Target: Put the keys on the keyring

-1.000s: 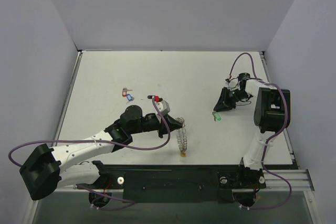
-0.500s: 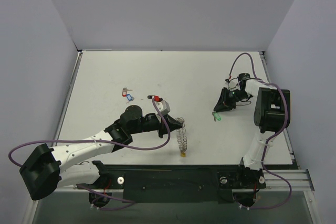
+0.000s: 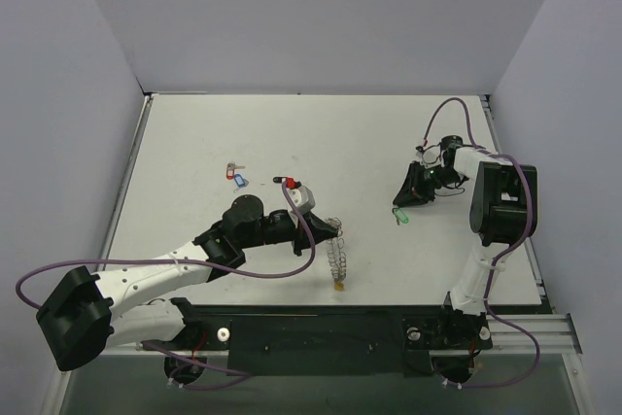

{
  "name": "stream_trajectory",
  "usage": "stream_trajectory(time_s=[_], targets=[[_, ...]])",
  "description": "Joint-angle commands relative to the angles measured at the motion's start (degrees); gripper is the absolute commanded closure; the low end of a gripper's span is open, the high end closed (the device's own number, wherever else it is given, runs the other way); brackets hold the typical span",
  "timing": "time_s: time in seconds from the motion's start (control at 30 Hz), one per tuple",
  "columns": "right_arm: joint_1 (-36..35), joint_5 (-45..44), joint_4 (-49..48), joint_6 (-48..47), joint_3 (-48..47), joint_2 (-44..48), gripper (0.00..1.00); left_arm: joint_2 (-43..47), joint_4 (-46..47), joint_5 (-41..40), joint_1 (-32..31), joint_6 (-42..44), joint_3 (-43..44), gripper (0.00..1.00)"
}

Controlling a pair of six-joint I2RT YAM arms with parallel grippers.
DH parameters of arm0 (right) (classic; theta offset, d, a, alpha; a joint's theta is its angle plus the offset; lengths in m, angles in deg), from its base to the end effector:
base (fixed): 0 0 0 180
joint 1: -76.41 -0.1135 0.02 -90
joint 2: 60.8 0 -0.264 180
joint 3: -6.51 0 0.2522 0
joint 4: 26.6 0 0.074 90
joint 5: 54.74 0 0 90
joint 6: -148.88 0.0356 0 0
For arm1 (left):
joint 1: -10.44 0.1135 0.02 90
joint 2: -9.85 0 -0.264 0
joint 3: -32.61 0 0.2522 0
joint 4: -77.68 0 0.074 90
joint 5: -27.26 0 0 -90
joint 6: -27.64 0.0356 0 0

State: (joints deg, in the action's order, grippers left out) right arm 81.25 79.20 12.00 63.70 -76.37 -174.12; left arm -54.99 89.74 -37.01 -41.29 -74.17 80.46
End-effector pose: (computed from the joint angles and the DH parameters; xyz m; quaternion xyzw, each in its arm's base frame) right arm 0.3783 -0.0072 0.1351 0.0090 0.9144 0.3679 0.1687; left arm 0.1456 -0.2095 0.2696 0.3867 0.6238 -0.4865 0.4739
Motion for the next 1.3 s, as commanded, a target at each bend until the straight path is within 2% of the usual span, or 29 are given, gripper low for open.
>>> stream_trajectory(time_s=[0.0,0.47,1.27], targets=[[0.26,1.94,1.61,0.81,-0.49,-0.41,0.84,0.41,2.57,0.10,-0.22,-0.58,1.42,1.00],[-0.18,-2.11,2.23,0.63,-0.84,-1.12,0.85,0.33,2.48,0.02,-0.22,-0.67,1.33,1.00],[0.34,3.95,1.35,1.77,-0.66,-2.26,0.85,0.15,2.48,0.10,-0.22,-0.75,1.16,1.00]])
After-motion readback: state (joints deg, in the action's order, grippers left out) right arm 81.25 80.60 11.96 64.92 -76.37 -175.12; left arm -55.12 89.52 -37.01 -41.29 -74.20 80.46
